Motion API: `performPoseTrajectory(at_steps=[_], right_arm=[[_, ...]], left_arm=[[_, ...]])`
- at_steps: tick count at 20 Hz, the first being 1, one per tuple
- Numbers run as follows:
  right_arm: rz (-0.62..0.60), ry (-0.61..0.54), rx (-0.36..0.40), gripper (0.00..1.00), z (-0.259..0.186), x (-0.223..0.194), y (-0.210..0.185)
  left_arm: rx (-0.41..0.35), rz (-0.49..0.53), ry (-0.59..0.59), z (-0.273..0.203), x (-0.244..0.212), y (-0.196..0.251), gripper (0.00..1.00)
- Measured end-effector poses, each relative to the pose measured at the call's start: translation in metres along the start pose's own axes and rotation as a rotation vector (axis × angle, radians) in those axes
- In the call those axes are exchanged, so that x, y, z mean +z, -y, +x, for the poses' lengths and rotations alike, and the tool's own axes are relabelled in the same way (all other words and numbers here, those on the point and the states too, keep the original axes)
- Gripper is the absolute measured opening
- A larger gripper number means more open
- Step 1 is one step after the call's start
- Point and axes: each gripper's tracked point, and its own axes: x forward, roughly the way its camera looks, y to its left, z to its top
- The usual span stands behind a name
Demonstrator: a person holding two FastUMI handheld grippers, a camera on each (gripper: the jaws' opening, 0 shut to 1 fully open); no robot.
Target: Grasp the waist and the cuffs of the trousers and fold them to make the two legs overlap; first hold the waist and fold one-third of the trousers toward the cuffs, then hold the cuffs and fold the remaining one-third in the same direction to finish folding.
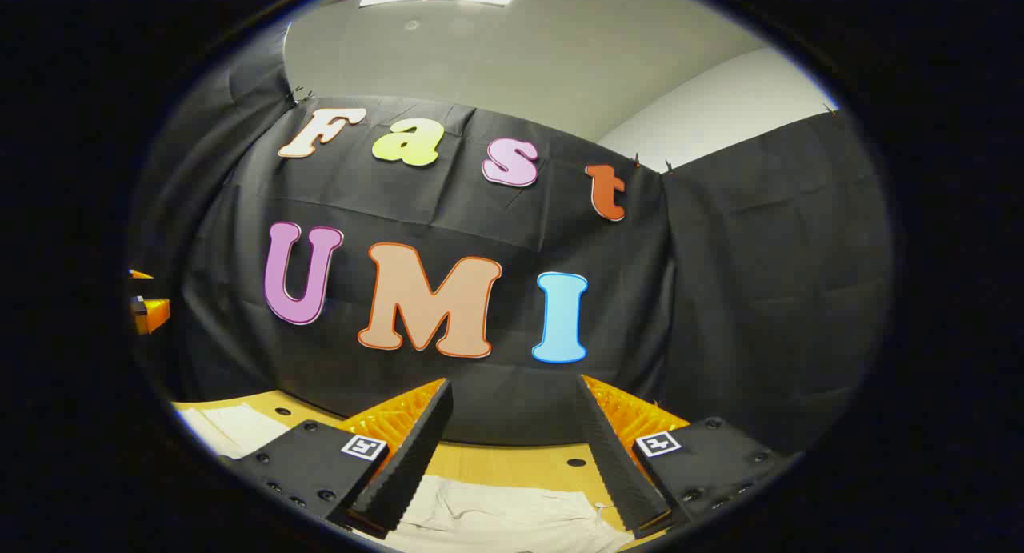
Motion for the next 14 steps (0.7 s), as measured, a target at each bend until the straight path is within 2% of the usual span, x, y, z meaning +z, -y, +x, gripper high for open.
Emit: performPoseTrajectory(at_steps=[8, 14], right_arm=[[-0.044, -0.017, 0.057, 0.97, 0.010, -0.002, -0.009], [-0.068, -0.033, 0.065, 0.97, 0.006, -0.008, -0.003]], left_arm=[[0.043, 0.019, -0.013, -0.004, 0.000, -0.015, 0.95], [0.050, 0.036, -0.031, -0.009, -0.010, -0.015, 0.94]])
